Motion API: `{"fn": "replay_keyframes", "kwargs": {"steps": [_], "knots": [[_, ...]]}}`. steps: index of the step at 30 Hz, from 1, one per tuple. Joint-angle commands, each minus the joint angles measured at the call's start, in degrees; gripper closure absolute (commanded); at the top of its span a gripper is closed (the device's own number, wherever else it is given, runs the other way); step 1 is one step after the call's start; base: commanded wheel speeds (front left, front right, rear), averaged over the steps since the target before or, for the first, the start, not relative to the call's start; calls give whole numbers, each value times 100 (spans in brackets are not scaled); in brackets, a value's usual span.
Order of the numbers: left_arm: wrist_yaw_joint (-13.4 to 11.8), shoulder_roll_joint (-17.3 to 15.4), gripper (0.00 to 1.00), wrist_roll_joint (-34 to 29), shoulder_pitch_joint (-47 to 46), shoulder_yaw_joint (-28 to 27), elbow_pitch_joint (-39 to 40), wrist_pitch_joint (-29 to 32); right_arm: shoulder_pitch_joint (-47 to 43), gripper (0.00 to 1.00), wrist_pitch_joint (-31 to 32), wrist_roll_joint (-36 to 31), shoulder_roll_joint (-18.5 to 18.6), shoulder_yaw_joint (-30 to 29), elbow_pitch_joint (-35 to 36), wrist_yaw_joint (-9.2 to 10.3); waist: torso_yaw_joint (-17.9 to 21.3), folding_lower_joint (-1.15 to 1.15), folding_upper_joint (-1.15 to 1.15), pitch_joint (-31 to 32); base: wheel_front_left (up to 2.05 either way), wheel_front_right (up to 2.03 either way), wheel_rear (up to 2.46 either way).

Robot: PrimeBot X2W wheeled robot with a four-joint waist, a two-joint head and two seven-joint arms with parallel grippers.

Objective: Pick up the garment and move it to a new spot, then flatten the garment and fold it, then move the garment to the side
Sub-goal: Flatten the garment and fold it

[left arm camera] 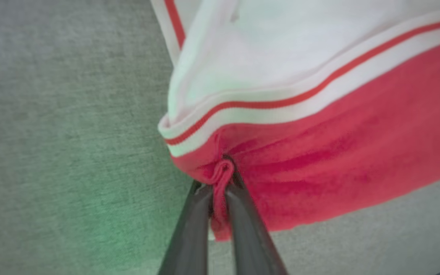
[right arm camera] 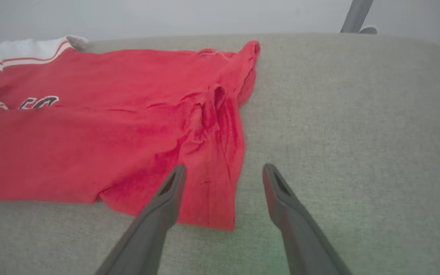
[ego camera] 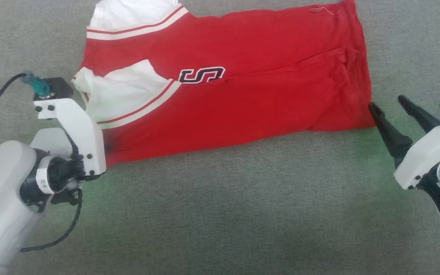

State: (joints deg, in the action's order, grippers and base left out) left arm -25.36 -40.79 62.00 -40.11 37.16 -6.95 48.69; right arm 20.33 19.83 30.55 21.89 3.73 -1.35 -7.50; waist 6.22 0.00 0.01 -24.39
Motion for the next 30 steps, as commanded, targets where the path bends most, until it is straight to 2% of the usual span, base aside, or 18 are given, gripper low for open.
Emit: {"fn": "replay_keyframes", "kwargs": {"steps": [1,9,18,20,25,30], "knots": [[44,175,100,38,338,321,-214,76,-21,0,144,54,12,-2,-1,3,-53,0,-1,-5,0,0,0],[273,537,100,-53,114,482,-362,-20,314,0,1348,-56,98,40,-340,3,-355,0,-1,-40,0,0,0],[474,883,100,-66,-39,585,-637,-155,606,0,2694,-141,123,286,-1259,4,-661,0,-1,-104,0,0,0],[513,934,100,-62,-61,586,-692,-193,615,100,2904,-97,177,426,-1351,3,-704,0,-1,-108,0,0,0],[584,931,100,-32,-51,557,-784,-237,630,100,3115,80,380,388,-1298,6,-753,0,-1,-75,0,0,0],[553,826,100,14,-51,482,-700,-189,601,100,3375,220,510,278,-1080,6,-757,0,-1,-7,0,0,0]]}}
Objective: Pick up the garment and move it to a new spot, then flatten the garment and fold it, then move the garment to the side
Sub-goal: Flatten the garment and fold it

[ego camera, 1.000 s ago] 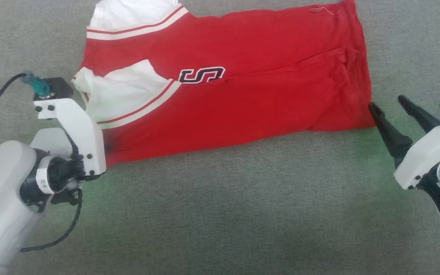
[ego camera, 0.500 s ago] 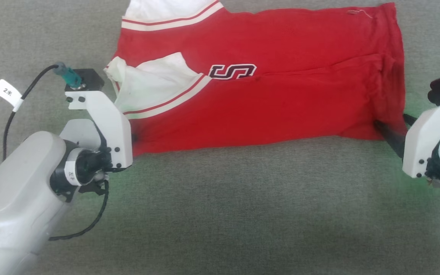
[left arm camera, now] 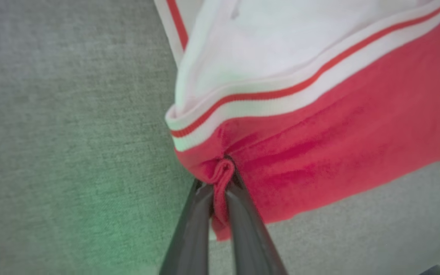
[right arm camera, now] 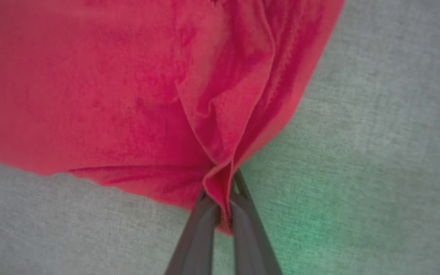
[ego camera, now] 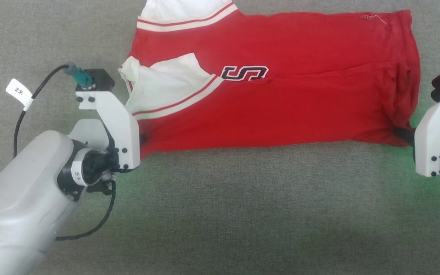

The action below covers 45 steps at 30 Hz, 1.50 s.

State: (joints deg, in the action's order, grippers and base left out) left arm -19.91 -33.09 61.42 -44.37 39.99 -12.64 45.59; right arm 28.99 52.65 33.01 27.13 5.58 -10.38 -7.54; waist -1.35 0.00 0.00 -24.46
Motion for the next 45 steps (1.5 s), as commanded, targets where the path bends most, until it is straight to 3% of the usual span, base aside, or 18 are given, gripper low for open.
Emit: {"fn": "replay_keyframes", "kwargs": {"steps": [1,17,22,28,29,30,31,32,33,35,45], "knots": [[-17,23,100,74,373,189,-92,147,-264,100,145,3,21,49,-122,12,-2,0,0,22,0,0,0],[-743,-813,100,-18,827,75,1587,447,-1179,100,1063,260,342,-667,1251,12,-91,0,0,282,0,0,0],[-974,-979,100,15,1298,91,2078,336,-1734,100,1170,227,203,-926,1653,11,-130,0,0,255,0,0,0],[-916,-895,100,-2,1603,159,1948,116,-2007,100,1011,104,-78,-874,1563,10,-134,0,0,208,0,0,0],[-867,-855,85,-4,1613,164,1863,56,-1989,100,975,73,-106,-821,1513,10,-130,0,0,206,0,0,0],[-825,-756,51,24,1621,145,1660,-36,-1934,100,888,91,-145,-693,1366,6,-121,0,0,207,0,0,0],[-780,-699,9,54,1615,140,1571,-89,-1894,80,807,88,-161,-661,1284,6,-116,0,0,209,0,0,0],[-733,-657,0,56,1593,139,1488,-128,-1856,76,743,92,-181,-638,1201,7,-113,0,0,216,0,0,0],[-712,-624,0,76,1581,123,1403,-158,-1819,65,706,89,-177,-591,1111,7,-111,0,0,228,0,0,0],[-665,-648,0,75,1549,109,1271,-182,-1775,0,595,68,-141,-513,1033,7,-101,0,0,259,0,0,0],[-767,-1056,0,6,1220,-119,1784,28,-1666,0,161,161,-14,-590,1227,11,20,0,0,463,0,0,0]]}}
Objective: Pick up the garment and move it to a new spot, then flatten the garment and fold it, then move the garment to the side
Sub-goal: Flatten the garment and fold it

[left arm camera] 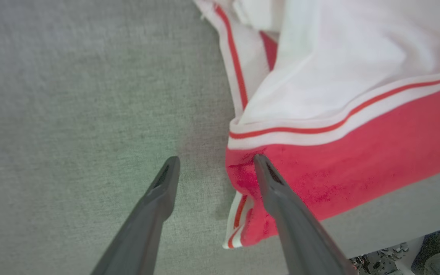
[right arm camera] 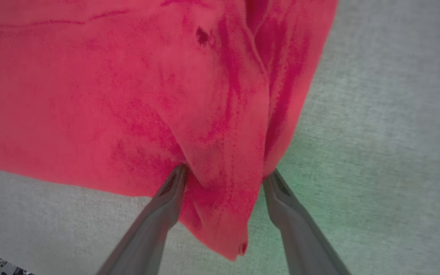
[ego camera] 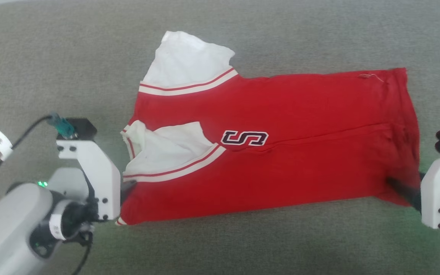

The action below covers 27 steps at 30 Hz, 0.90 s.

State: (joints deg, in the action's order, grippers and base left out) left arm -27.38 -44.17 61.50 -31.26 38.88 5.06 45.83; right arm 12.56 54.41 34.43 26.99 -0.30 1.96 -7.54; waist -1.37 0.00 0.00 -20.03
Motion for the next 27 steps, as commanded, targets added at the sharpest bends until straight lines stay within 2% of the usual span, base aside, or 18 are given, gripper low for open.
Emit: {"fn": "replay_keyframes", "kwargs": {"steps": [1,4,7,11,15,19,22,27], "knots": [[-33,-40,0,-29,-141,-31,101,48,-10,0,-98,47,-29,-47,68,11,50,0,0,32,0,0,0],[-66,-274,0,-123,-326,-115,339,146,76,0,-445,-18,-113,-141,320,10,170,0,0,47,0,0,0],[7,-425,0,-238,-583,-219,392,154,175,0,-917,-100,-249,-165,523,9,355,0,0,34,0,0,0],[163,-486,0,-349,-969,-371,209,68,442,0,-1954,-349,-458,-44,715,9,691,0,0,-34,0,0,0],[453,-448,0,-441,-1439,-478,-174,-92,745,0,-3061,-538,-634,147,734,9,1038,0,0,-171,0,0,0],[778,-388,0,-599,-1962,-553,-769,-284,1008,0,-3915,-685,-820,314,623,7,1378,0,0,-380,0,0,0],[1046,-323,0,-706,-2359,-616,-1265,-453,1143,0,-4313,-730,-936,432,532,7,1611,0,0,-559,0,0,0],[1404,-258,0,-866,-2917,-524,-2148,-463,1283,0,-4505,-687,-1018,588,326,7,1893,0,0,-837,0,0,0]]}}
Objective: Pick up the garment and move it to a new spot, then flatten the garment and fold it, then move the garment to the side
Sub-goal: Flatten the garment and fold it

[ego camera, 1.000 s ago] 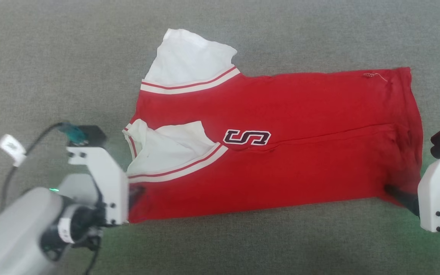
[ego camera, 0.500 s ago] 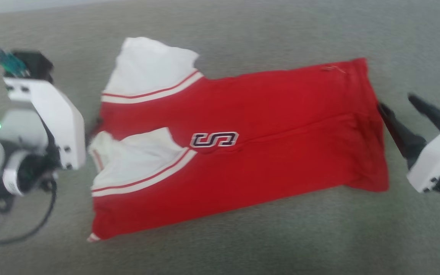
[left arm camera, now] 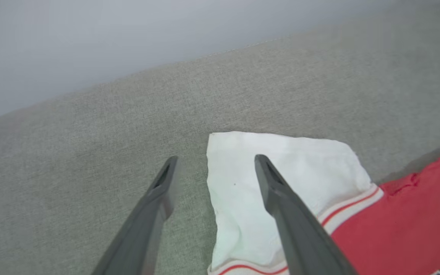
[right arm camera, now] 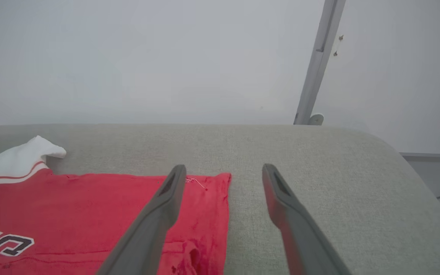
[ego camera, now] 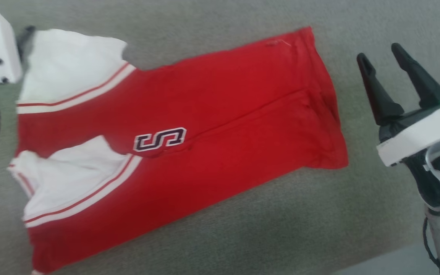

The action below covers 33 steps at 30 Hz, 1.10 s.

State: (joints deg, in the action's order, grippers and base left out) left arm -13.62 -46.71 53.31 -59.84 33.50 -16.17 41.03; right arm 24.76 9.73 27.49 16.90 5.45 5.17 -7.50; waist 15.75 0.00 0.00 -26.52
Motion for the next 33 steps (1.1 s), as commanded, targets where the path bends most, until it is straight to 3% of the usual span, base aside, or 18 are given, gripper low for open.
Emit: {"fn": "replay_keyframes", "kwargs": {"steps": [1,11,16,17,18,25,33], "knots": [[74,17,0,-78,-151,45,-204,57,91,0,-66,17,3,57,-21,3,222,0,0,-236,0,0,0],[127,285,0,-254,-790,322,-1721,548,357,0,88,314,160,438,-285,3,431,0,0,-652,0,0,0],[-360,539,0,-148,-650,518,-2016,1333,518,0,342,475,257,607,-379,3,394,0,0,-702,0,0,0],[-448,595,43,-94,-634,562,-2024,1535,568,0,433,525,271,642,-417,3,377,0,0,-712,0,0,0],[-530,639,100,-64,-628,597,-2012,1720,621,0,526,563,303,686,-448,2,357,0,0,-722,0,0,0],[-876,816,100,-17,-729,750,-1680,2408,1307,0,1269,773,474,913,-847,3,150,0,0,-814,0,0,0],[-654,1054,100,-89,-1029,740,-1556,2037,2345,0,2247,956,519,1224,-1744,3,-109,0,0,-971,0,0,0]]}}
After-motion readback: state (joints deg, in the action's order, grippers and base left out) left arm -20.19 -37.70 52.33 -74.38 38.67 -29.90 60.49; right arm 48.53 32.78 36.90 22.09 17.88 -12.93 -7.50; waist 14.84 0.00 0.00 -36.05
